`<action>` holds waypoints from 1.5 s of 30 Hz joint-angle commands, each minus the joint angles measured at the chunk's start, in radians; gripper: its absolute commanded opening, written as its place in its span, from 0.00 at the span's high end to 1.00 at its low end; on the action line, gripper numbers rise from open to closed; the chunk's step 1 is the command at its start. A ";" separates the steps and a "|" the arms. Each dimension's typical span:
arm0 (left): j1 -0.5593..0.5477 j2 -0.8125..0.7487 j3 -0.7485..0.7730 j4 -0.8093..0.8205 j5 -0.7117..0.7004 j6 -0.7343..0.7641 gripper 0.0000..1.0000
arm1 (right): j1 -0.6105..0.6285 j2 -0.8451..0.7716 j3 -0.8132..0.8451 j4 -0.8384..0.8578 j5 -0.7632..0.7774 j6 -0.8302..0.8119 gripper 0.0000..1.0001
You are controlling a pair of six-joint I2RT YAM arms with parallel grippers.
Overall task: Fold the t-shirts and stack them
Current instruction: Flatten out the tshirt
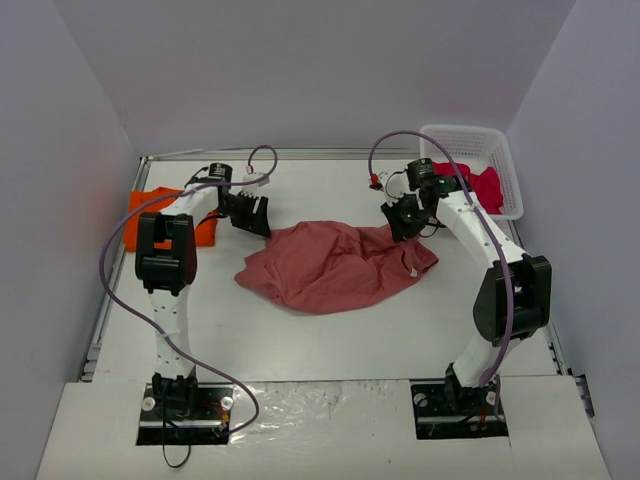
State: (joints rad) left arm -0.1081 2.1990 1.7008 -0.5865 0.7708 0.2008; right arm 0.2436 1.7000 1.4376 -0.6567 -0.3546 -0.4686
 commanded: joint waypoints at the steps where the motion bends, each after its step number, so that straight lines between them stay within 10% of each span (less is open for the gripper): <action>1: 0.005 0.013 0.034 -0.027 0.047 0.009 0.48 | -0.001 0.003 0.003 -0.021 0.009 0.005 1.00; 45: -0.084 0.035 0.054 -0.079 -0.060 -0.028 0.98 | -0.003 0.012 -0.016 -0.006 0.012 -0.002 1.00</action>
State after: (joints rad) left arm -0.1814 2.2627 1.7721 -0.6495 0.7578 0.1764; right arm 0.2432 1.7130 1.4303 -0.6460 -0.3546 -0.4694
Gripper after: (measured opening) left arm 0.031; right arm 0.010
